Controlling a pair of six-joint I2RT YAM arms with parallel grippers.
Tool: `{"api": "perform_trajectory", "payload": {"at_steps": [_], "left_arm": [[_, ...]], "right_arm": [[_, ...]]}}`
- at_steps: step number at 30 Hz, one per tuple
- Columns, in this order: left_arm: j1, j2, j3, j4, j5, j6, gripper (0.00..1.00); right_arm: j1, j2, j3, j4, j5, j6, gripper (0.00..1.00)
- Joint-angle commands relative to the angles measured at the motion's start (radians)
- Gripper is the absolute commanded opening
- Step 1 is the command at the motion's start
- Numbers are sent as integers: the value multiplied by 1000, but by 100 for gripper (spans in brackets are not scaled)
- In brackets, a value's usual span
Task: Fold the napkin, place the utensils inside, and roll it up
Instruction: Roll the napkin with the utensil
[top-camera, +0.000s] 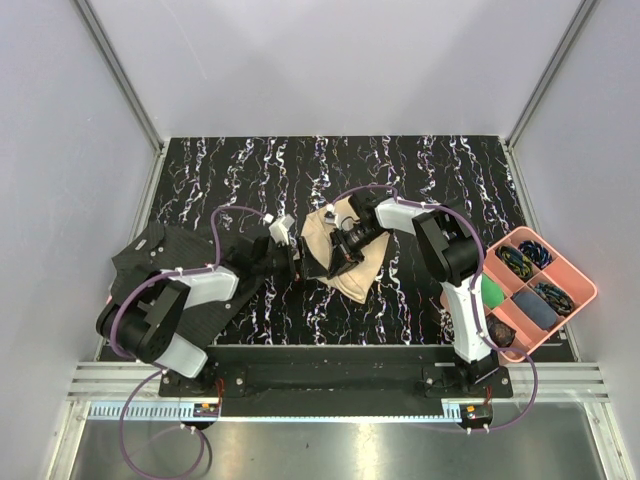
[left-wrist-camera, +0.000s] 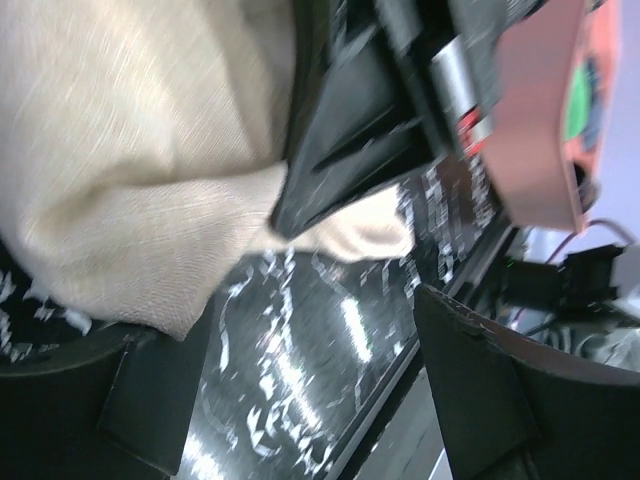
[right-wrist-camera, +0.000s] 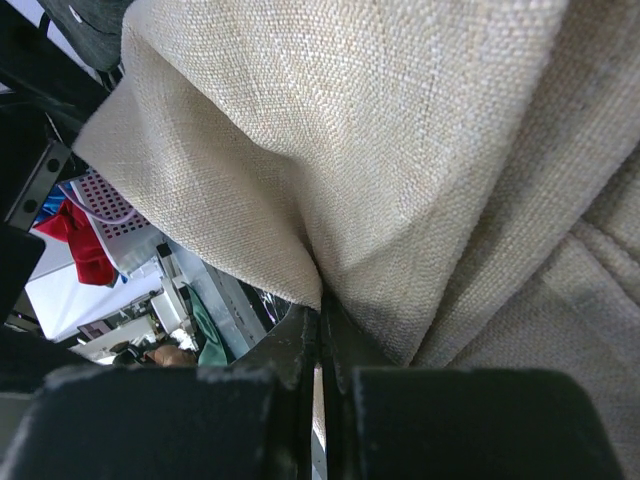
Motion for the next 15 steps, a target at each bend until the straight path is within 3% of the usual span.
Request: {"api": "perform_trajectory", "payload": {"at_steps": [1, 15], "left_arm": [[0, 12, -10, 233, 1, -92, 83], [39, 76, 5, 284, -50, -58, 84]], "right_arm": [[-4, 9, 10, -10, 9, 2, 0], [-5, 17, -2, -10, 16, 4, 0]]}}
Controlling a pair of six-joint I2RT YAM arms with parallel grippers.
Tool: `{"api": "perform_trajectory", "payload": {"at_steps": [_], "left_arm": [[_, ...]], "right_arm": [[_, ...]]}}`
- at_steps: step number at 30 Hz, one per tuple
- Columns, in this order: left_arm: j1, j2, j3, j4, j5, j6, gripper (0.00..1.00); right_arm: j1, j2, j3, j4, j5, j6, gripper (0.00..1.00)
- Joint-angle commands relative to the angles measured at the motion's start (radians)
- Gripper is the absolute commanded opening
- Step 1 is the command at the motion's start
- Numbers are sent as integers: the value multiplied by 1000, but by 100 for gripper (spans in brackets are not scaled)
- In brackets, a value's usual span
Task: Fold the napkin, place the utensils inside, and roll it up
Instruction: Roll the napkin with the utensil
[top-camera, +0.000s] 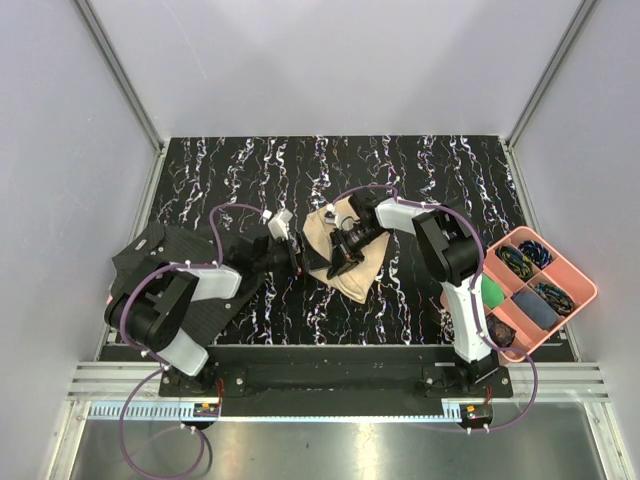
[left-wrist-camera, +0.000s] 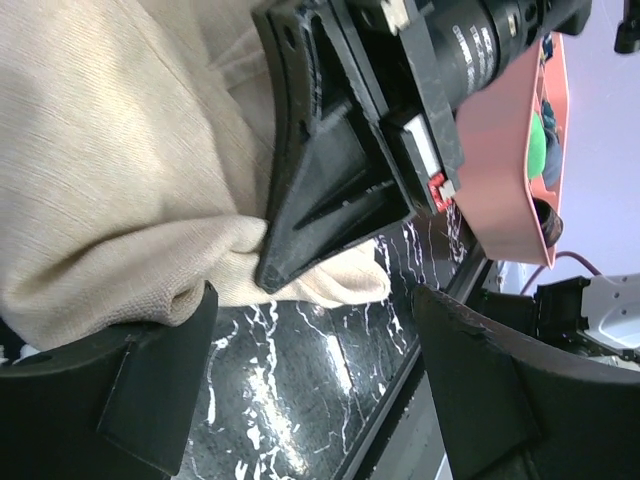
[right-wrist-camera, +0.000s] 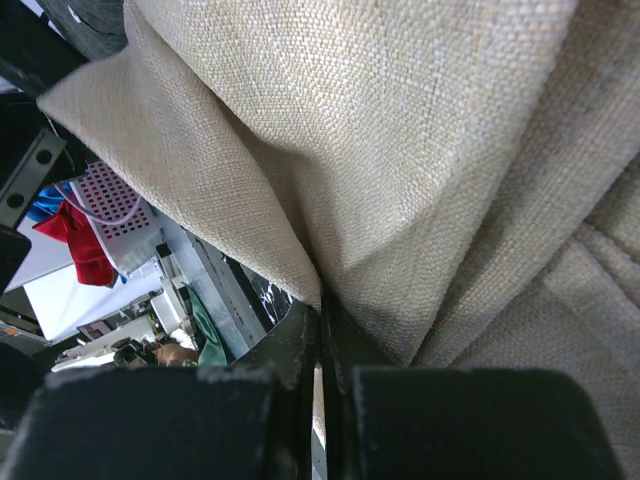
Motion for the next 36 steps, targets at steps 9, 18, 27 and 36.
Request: {"api": "perform_trajectory", "payload": {"at_steps": [9, 18, 27, 36], "left_arm": [[61, 8, 25, 17, -74, 71, 84], [69, 23, 39, 14, -126, 105, 82], [73, 86, 62, -19, -123, 139, 82], [90, 112, 74, -72, -118, 143, 82]], "right_arm": [[-4, 19, -2, -9, 14, 3, 0], [-4, 22, -3, -9, 11, 2, 0], [-4, 3, 0, -7, 24, 18, 7], [-4, -122, -31, -9, 96, 52, 50]]}}
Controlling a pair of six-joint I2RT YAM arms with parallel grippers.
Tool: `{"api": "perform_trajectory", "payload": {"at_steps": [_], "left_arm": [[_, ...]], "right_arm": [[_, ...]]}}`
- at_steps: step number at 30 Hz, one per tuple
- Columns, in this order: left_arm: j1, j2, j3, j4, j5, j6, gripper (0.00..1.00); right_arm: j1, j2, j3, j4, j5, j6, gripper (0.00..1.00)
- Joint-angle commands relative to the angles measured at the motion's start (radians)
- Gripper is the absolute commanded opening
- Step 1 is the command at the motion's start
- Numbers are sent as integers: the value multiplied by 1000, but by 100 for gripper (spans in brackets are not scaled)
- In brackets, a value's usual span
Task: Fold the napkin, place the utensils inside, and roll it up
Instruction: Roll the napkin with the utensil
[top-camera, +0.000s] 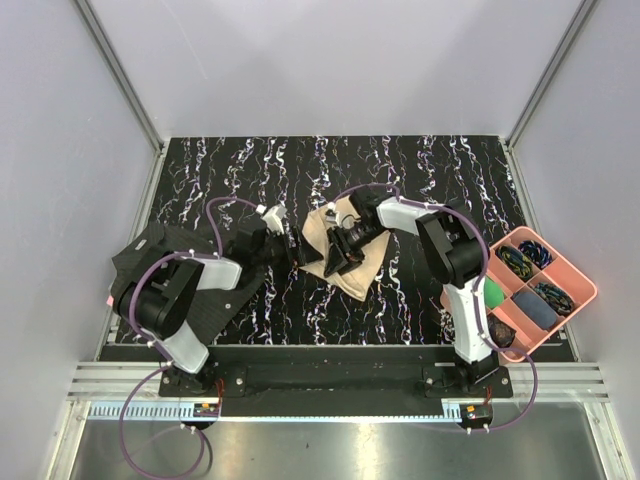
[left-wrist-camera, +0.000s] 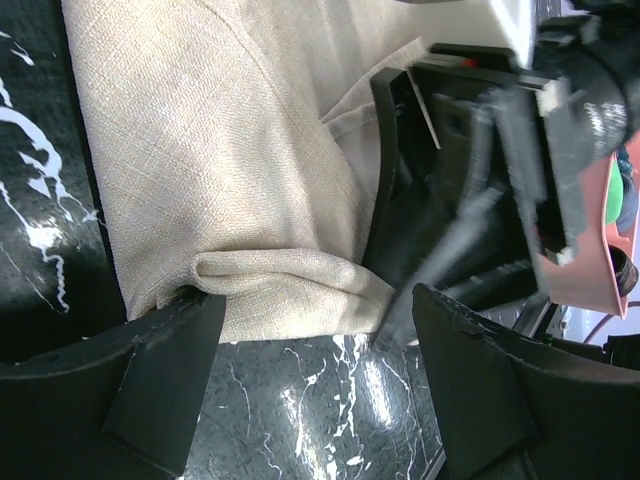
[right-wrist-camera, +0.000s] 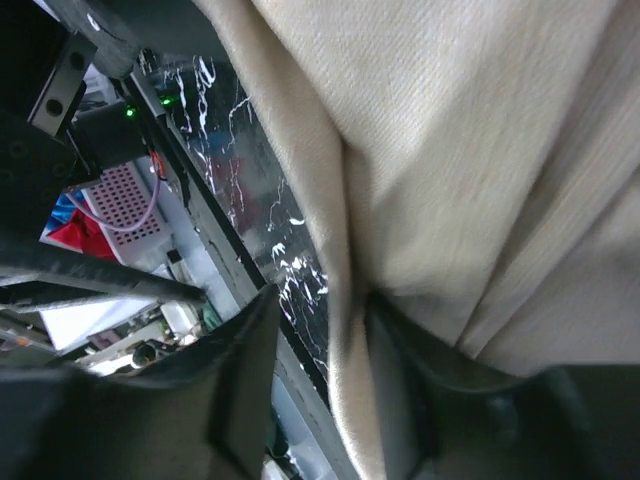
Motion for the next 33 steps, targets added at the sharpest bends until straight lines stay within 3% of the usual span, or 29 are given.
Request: {"api": "perform_trajectory", "payload": {"at_steps": [1, 5, 10, 15, 19, 25, 31, 33], "left_arm": [[23, 36, 28, -42, -42, 39, 82], [27, 45, 34, -48, -28, 28, 82], [27, 50, 39, -62, -21, 27, 82], [32, 63, 62, -97, -4, 25, 82], [35, 66, 78, -137, 2, 28, 82], [39, 74, 98, -186, 22, 37, 82], [42, 76, 109, -203, 28, 37, 82], [42, 74, 111, -206, 30, 39, 82]], "right_arm": [[-4, -114, -37, -9, 103, 11, 54], [-4, -209, -90, -9, 161, 25, 64], [5, -352, -225, 62, 288, 11, 66], [90, -551, -383, 266, 567, 5, 67], [243, -633, -457, 404, 842, -24, 66], [378, -639, -535, 569, 1117, -78, 65], [444, -576, -548, 612, 1178, -144, 62], [461, -562, -546, 613, 1181, -152, 56]]}}
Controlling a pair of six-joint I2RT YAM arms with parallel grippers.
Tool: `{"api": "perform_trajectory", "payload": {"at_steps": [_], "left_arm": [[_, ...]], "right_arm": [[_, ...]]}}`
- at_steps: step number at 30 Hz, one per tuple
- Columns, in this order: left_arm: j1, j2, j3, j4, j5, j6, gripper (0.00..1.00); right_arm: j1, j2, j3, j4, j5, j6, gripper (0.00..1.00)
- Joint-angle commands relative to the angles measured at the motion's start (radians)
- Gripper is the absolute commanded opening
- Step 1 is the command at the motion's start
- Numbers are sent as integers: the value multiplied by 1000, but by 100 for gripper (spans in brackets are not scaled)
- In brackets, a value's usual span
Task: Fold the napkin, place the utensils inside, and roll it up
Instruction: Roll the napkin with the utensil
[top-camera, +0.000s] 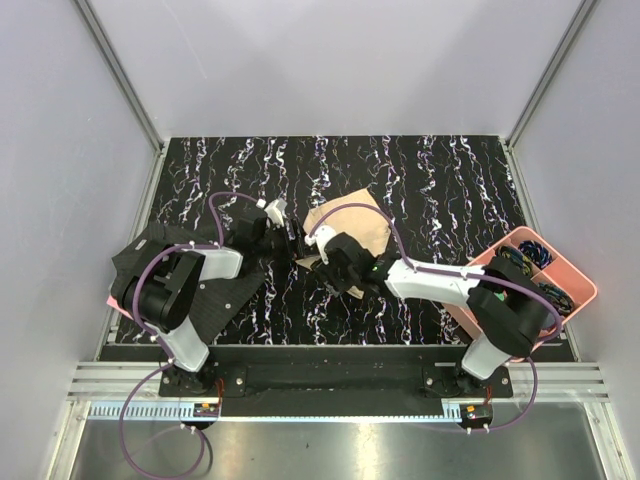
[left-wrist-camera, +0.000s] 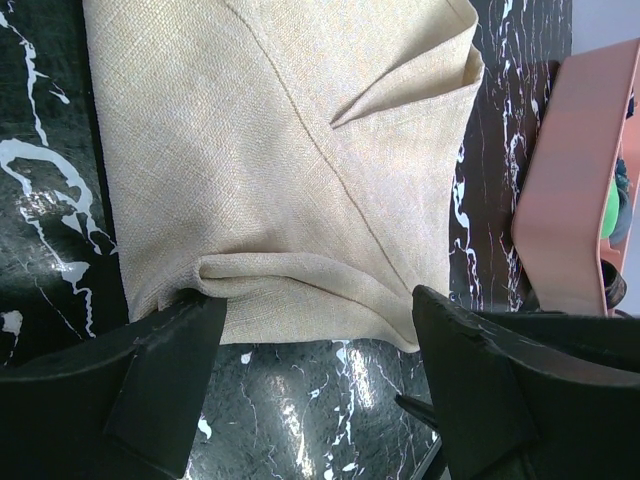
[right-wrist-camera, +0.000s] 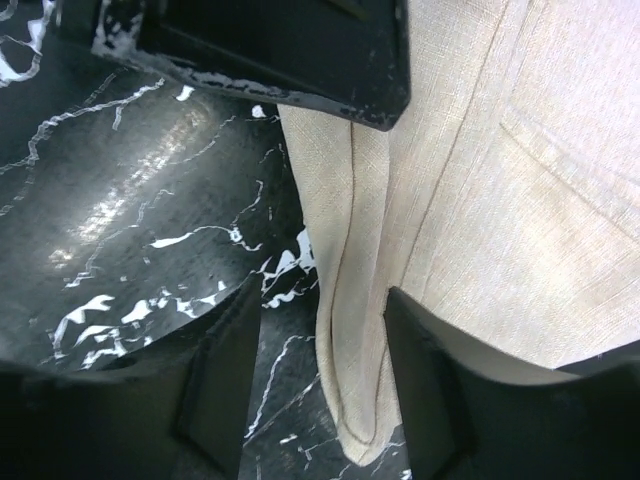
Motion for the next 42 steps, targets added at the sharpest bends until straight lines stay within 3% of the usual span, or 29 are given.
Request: {"api": "perform_trajectory", "payload": {"at_steps": [1, 7, 12, 19, 24, 30, 36, 42], "left_arm": [[9, 24, 5, -82, -13, 39, 82], [12, 21, 10, -97, -12, 48, 82], [15, 20, 15, -102, -5, 53, 82], [33, -11, 12, -92, -7, 51, 85], [72, -98, -1, -118, -18, 77, 88], [78, -197, -36, -184, -57, 140, 89], [86, -267, -87, -191, -93, 189, 90], [86, -257, -103, -131, -19, 215, 90]], "right_arm": [[36, 43, 5, 71, 98, -51, 53], [43, 91, -1, 60, 135, -55, 40], [43, 137, 9, 45, 147, -62, 35], [43, 177, 69, -87, 85, -49, 0], [33, 154, 133, -185, -35, -8, 0], [-36, 161, 181, -239, -326, 52, 0], [-162, 181, 195, -237, -594, 64, 0], [-274, 252, 215, -236, -840, 72, 0]]}}
